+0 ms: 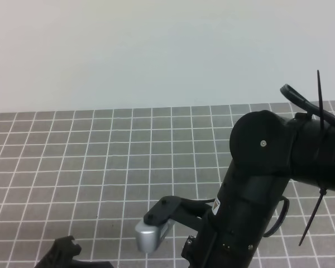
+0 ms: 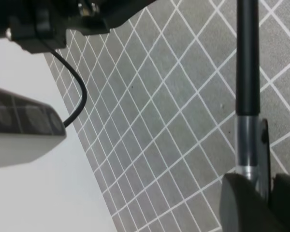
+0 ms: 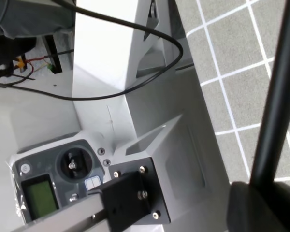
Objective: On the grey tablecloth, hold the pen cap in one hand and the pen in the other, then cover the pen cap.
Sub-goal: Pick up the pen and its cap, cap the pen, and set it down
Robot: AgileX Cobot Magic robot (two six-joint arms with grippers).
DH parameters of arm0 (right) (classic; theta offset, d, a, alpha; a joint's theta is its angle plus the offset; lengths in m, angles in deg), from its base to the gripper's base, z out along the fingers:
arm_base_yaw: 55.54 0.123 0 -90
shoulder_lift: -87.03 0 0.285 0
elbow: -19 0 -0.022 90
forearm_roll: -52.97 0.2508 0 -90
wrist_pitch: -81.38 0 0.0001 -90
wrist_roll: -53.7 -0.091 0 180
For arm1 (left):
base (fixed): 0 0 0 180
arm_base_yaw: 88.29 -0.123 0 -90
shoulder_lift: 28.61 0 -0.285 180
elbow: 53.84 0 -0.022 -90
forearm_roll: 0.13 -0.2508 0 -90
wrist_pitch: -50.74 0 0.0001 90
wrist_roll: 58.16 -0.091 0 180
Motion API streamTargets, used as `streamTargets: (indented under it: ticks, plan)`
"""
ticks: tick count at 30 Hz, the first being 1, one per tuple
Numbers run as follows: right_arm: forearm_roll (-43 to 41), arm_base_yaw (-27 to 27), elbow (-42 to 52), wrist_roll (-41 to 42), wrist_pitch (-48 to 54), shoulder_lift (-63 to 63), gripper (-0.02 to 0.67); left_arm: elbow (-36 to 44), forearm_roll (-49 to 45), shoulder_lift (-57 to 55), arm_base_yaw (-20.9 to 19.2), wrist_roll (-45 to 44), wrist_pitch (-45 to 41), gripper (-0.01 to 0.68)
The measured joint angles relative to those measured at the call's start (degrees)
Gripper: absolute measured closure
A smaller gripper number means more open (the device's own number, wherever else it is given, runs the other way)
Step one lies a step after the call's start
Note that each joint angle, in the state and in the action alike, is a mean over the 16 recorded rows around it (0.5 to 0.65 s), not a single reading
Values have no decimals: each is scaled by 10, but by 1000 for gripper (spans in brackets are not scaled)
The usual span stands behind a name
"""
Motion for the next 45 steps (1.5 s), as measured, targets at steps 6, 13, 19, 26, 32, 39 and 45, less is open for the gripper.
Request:
streamTargets:
  ticks: [6, 13, 19, 26, 32, 39, 45]
  plan:
    - [1, 1, 0, 2, 0, 0, 652, 0, -1, 0, 3, 2, -5, 668]
    - [1, 1, 1, 3, 0, 0, 652, 0, 2, 0, 5, 7, -21, 649]
    - [8, 1, 1, 7, 0, 6, 652, 0, 5, 0, 5, 12, -28, 634]
    - [14, 1, 0, 11, 0, 14, 652, 0, 8, 0, 5, 18, -27, 633]
    - [12, 1, 0, 13, 0, 19, 652, 1, 10, 0, 4, 45, -15, 602]
    - [2, 1, -1, 6, 0, 20, 652, 1, 16, 0, 5, 98, 4, 439]
    - [-12, 0, -2, -3, -9, 20, 652, 1, 26, 0, 6, 149, 35, 291]
